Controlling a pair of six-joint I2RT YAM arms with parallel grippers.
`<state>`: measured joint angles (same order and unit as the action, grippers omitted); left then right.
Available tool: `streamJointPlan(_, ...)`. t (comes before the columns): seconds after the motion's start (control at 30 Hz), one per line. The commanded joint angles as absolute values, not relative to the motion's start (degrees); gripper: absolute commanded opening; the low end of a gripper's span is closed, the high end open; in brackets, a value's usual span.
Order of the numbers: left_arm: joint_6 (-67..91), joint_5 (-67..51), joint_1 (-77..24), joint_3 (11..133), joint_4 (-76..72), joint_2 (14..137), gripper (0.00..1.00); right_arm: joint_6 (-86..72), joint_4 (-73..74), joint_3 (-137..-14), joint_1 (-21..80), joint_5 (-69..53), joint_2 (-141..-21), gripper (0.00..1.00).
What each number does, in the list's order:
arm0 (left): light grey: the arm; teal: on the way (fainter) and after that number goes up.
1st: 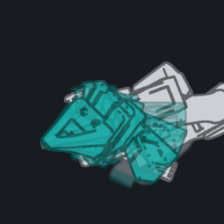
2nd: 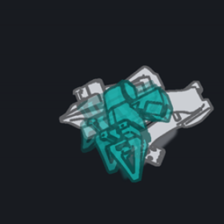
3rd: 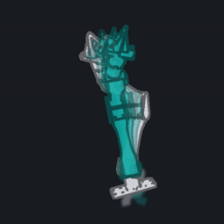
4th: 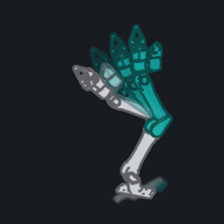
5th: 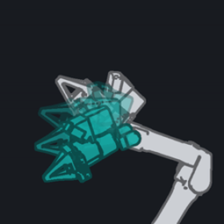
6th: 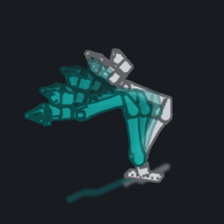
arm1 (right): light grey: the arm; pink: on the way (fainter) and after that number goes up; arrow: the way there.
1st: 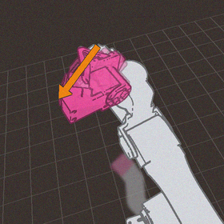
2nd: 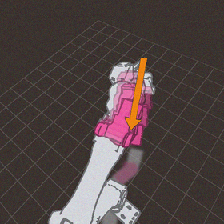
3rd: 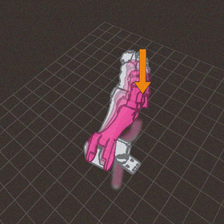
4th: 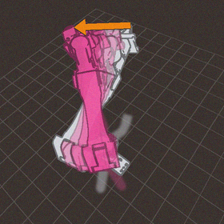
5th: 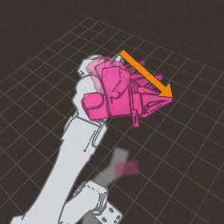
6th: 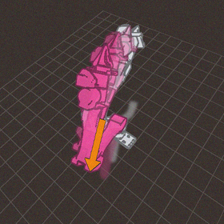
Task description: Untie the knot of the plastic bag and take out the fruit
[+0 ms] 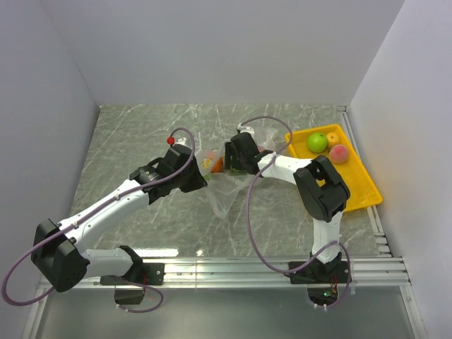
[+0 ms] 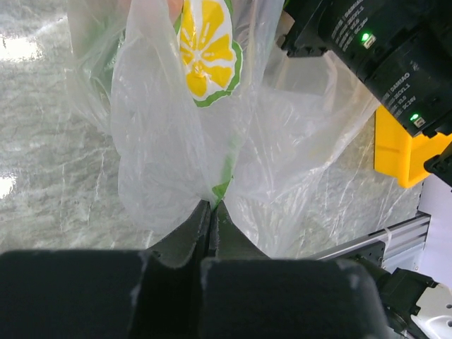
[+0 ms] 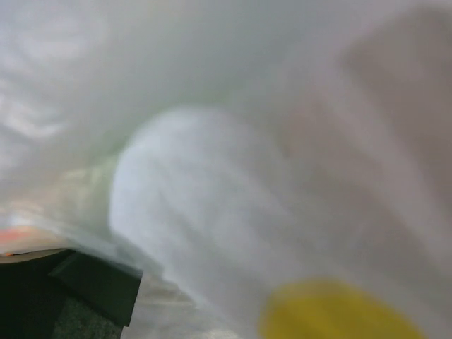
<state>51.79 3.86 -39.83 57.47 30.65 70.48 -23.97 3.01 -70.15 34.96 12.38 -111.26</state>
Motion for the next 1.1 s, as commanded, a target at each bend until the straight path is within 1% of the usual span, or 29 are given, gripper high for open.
streamJointPlan(0.0, 52.5, 2.5, -40.0, 57.0, 30.3, 68.9, 0.01, -27.9, -3.4, -71.5, 34.0, 11.6, -112.2, 0.78)
streamJointPlan(0.07, 52.6, 2.6, -40.1, 56.8, 30.5, 68.6, 0.00, -28.6, -3.3, -71.4, 34.0, 11.9, -112.2, 0.64)
streamJointPlan(0.1, 52.5, 2.8, -40.0, 56.7, 30.5, 68.6, 0.00, -28.7, -3.8, -70.8, 34.0, 11.9, -111.8, 0.56)
streamJointPlan(0.13, 52.6, 3.2, -40.1, 56.6, 30.6, 68.6, 0.00, -28.6, -4.6, -70.1, 34.0, 12.0, -111.2, 0.40)
streamJointPlan(0.2, 52.5, 3.5, -40.1, 56.7, 30.7, 68.4, 0.01, -28.1, -4.3, -68.6, 33.9, 11.6, -109.3, 0.28)
streamJointPlan(0.23, 52.4, 3.9, -40.1, 56.5, 30.7, 68.3, 0.00, -28.0, -4.0, -68.0, 34.0, 11.3, -108.3, 0.19)
streamJointPlan(0.33, 51.9, 5.2, -40.1, 56.3, 30.8, 68.2, 0.00, -26.7, -4.5, -64.1, 34.5, 7.7, -103.0, 0.11)
streamJointPlan(0.47, 50.8, 7.7, -40.0, 56.3, 31.4, 68.2, 0.01, -24.0, -2.9, -59.0, 35.5, 1.9, -93.6, 0.08)
streamJointPlan(0.67, 49.1, 10.4, -40.0, 56.4, 32.6, 66.8, 0.01, -23.5, -0.4, -54.7, 38.2, -7.7, -83.0, 0.07)
streamJointPlan(0.77, 48.0, 12.4, -40.0, 56.4, 34.4, 65.6, 0.01, -24.1, 1.6, -54.2, 39.6, -13.1, -79.5, 0.06)
streamJointPlan(0.83, 47.5, 13.4, -40.1, 55.8, 35.2, 64.8, 0.01, -24.5, 2.5, -54.5, 40.3, -14.1, -76.3, 0.06)
streamJointPlan(0.93, 47.6, 14.0, -40.0, 54.3, 36.4, 62.8, 0.01, -24.8, 4.9, -55.8, 40.8, -11.9, -70.9, 0.06)
streamJointPlan(1.03, 47.8, 13.7, -40.0, 52.3, 36.3, 61.7, 0.01, -22.6, 10.5, -58.4, 40.3, -2.2, -66.5, 0.06)
streamJointPlan(1.07, 47.9, 13.6, -40.0, 51.9, 36.1, 61.6, 0.00, -22.3, 12.2, -59.2, 39.2, 2.8, -65.8, 0.05)
